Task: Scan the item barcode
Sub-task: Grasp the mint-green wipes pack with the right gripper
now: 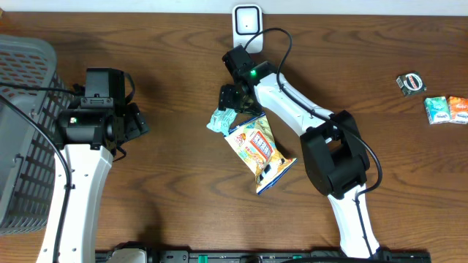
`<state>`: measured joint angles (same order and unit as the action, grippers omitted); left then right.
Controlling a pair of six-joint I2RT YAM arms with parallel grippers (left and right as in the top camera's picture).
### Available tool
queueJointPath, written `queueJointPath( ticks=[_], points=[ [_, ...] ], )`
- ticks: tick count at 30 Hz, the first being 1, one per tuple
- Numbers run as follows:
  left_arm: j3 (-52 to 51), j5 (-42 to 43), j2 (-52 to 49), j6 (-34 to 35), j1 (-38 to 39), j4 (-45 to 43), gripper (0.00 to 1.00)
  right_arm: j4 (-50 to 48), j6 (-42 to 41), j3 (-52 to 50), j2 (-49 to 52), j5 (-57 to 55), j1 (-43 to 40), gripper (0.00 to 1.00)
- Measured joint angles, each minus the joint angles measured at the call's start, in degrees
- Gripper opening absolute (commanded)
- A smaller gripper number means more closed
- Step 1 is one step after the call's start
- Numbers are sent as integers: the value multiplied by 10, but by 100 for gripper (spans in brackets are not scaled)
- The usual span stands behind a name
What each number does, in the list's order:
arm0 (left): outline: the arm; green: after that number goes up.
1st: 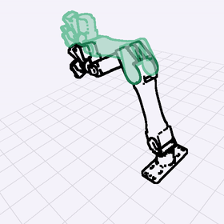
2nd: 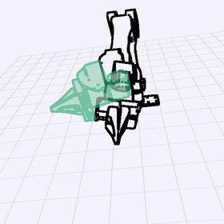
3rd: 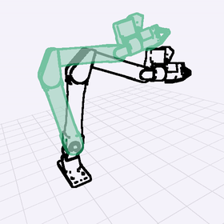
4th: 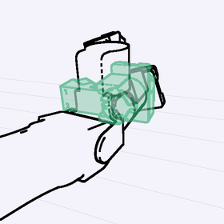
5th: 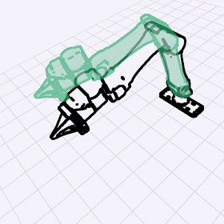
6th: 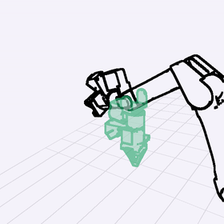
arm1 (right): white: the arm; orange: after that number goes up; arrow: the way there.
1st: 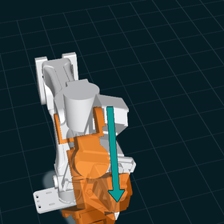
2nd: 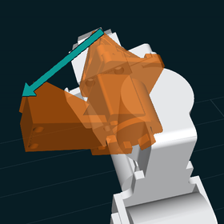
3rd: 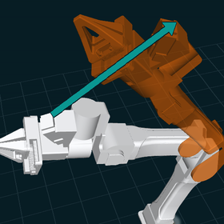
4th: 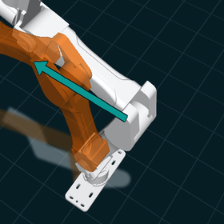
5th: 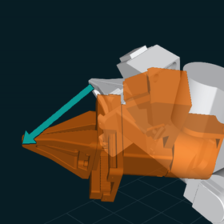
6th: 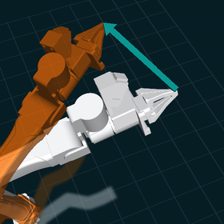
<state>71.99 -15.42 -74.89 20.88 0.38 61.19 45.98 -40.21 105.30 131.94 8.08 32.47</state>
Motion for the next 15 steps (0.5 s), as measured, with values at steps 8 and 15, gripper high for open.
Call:
queueJointPath(
  ticks=[8, 15],
  points=[
    [0, 0, 0, 0, 0, 0, 98, -6, 29, 0, 0, 16, 0, 1],
    [0, 0, 0, 0, 0, 0, 98, -31, 127, 0, 0, 136, -20, 1]
  ],
)
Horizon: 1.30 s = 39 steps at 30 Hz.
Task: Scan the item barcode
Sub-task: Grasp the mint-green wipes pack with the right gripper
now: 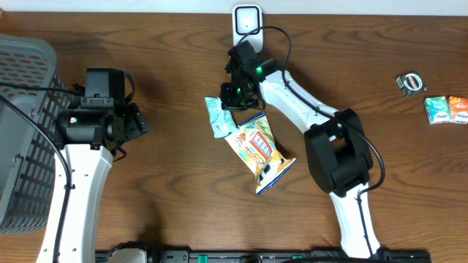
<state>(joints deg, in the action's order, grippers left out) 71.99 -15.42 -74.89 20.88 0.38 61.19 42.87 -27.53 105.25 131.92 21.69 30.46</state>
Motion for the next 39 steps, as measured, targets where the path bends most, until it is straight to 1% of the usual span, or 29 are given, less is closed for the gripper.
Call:
queueJointPath(
  ticks=[4, 6, 7, 8, 9, 10, 11, 13, 18, 21, 22, 26, 27, 29, 31, 32, 33, 36, 37, 38, 39],
  points=[
    [0, 0, 0, 0, 0, 0, 98, -7, 66, -2, -10, 108, -21, 1],
    [0, 0, 0, 0, 0, 0, 98, -5, 93, -2, -33, 150, -39, 2],
    [0, 0, 0, 0, 0, 0, 98, -5, 98, -3, -40, 156, -44, 13],
    [0, 0, 0, 0, 0, 0, 98, -5, 105, -3, -51, 164, -49, 28],
    [0, 0, 0, 0, 0, 0, 98, -5, 113, -3, -60, 168, -55, 51],
    [0, 0, 0, 0, 0, 0, 98, -3, 120, -2, -71, 170, -60, 64],
    [0, 0, 0, 0, 0, 0, 98, 7, 124, -2, -76, 164, -62, 72],
    [0, 0, 0, 0, 0, 0, 98, 23, 130, -2, -76, 143, -60, 75],
    [0, 0, 0, 0, 0, 0, 98, 22, 134, -3, -64, 103, -34, 79],
    [0, 0, 0, 0, 0, 0, 97, 7, 136, -3, -37, 89, -3, 79],
    [0, 0, 0, 0, 0, 0, 98, 5, 136, -3, -28, 83, 5, 79],
    [0, 0, 0, 0, 0, 0, 98, 1, 136, -3, 0, 62, 19, 79],
    [0, 0, 0, 0, 0, 0, 98, 1, 136, -3, 5, 56, 20, 76],
    [0, 0, 0, 0, 0, 0, 98, 1, 136, -3, 11, 49, 20, 63],
    [0, 0, 0, 0, 0, 0, 98, 0, 136, -3, 13, 44, 20, 57],
    [0, 0, 0, 0, 0, 0, 98, -1, 134, -3, 14, 43, 20, 51],
    [0, 0, 0, 0, 0, 0, 98, -1, 135, -3, 15, 42, 20, 48],
    [0, 0, 0, 0, 0, 0, 98, -1, 136, -3, 19, 40, 23, 31],
    [0, 0, 0, 0, 0, 0, 98, -1, 134, -3, 20, 40, 24, 13],
    [0, 0, 0, 0, 0, 0, 98, -3, 136, -3, 20, 40, 27, 1],
    [0, 0, 0, 0, 0, 0, 98, -4, 139, -3, 20, 39, 29, 1]
  ],
)
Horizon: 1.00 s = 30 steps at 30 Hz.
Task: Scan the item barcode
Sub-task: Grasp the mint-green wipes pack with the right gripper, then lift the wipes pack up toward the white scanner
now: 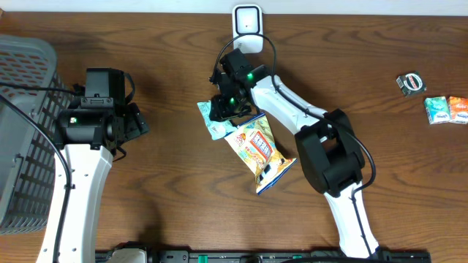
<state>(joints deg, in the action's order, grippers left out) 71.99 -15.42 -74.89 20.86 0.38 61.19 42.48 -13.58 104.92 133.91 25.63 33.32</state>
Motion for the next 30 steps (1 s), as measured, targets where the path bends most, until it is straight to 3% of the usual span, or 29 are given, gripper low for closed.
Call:
queueJointPath(
  ticks=[5, 10, 17, 23, 30],
  points=[
    [0, 0, 0, 0, 0, 0, 98, -2, -3, 0, 0, 24, 6, 1],
    [0, 0, 0, 0, 0, 0, 98, -21, 13, 0, 0, 129, -12, 1],
    [0, 0, 0, 0, 0, 0, 98, -37, 50, -4, -92, 269, -109, 1],
    [0, 0, 0, 0, 0, 0, 98, -34, 71, -4, -214, 303, -200, 1],
    [0, 0, 0, 0, 0, 0, 98, -31, 93, -4, -235, 312, -269, 1]
  ],
)
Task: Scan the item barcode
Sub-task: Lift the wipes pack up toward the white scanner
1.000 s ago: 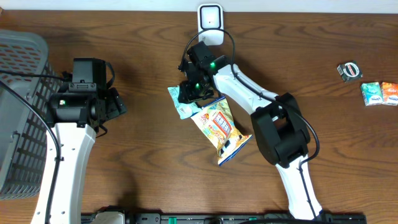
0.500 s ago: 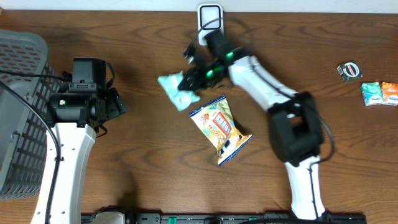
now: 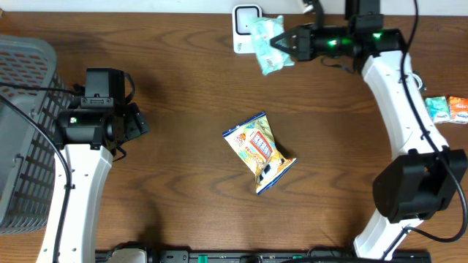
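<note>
A small mint-green packet (image 3: 266,44) hangs at the back of the table, right beside the white barcode scanner (image 3: 246,26). My right gripper (image 3: 281,42) is shut on the packet's right end, its arm reaching in from the right. A yellow and blue snack bag (image 3: 259,151) lies flat in the middle of the table. My left gripper (image 3: 139,123) rests at the left, apart from all items; whether it is open or shut does not show.
A grey mesh basket (image 3: 22,131) stands at the far left edge. At the far right lie a small round item (image 3: 411,82), a green packet (image 3: 437,109) and an orange packet (image 3: 459,108).
My right gripper held the mint-green packet low beside the snack bag. Now it holds the packet up at the back, next to the scanner, and the arm has swung to the right.
My right gripper was down at the mint-green packet next to the snack bag. It then gripped the packet and shifted it slightly left on the table. Now the packet is lifted clear and held by the scanner. The left arm has stayed still throughout.
</note>
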`<state>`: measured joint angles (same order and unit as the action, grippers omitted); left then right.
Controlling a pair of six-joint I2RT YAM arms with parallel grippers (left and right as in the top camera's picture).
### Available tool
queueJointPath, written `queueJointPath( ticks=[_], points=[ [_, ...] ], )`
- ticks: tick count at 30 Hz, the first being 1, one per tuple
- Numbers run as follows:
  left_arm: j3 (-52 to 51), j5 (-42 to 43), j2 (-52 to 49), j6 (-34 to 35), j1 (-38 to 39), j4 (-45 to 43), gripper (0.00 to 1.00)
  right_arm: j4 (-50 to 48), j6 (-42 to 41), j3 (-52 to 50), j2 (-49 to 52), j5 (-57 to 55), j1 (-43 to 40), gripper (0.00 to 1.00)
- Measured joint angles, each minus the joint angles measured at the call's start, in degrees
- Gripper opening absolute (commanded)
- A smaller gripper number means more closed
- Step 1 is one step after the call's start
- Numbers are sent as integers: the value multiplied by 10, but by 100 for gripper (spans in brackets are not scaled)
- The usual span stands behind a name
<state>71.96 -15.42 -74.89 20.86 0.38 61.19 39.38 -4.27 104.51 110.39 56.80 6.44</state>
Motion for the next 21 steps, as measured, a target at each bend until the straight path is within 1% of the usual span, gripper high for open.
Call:
queueJointPath(
  ticks=[3, 7, 21],
  points=[
    [0, 0, 0, 0, 0, 0, 98, -16, 5, 0, 0, -1, -15, 1],
    [0, 0, 0, 0, 0, 0, 98, -44, 7, 0, 0, 0, -14, 1],
    [0, 0, 0, 0, 0, 0, 98, -43, 7, 0, 0, -2, -13, 1]
  ],
)
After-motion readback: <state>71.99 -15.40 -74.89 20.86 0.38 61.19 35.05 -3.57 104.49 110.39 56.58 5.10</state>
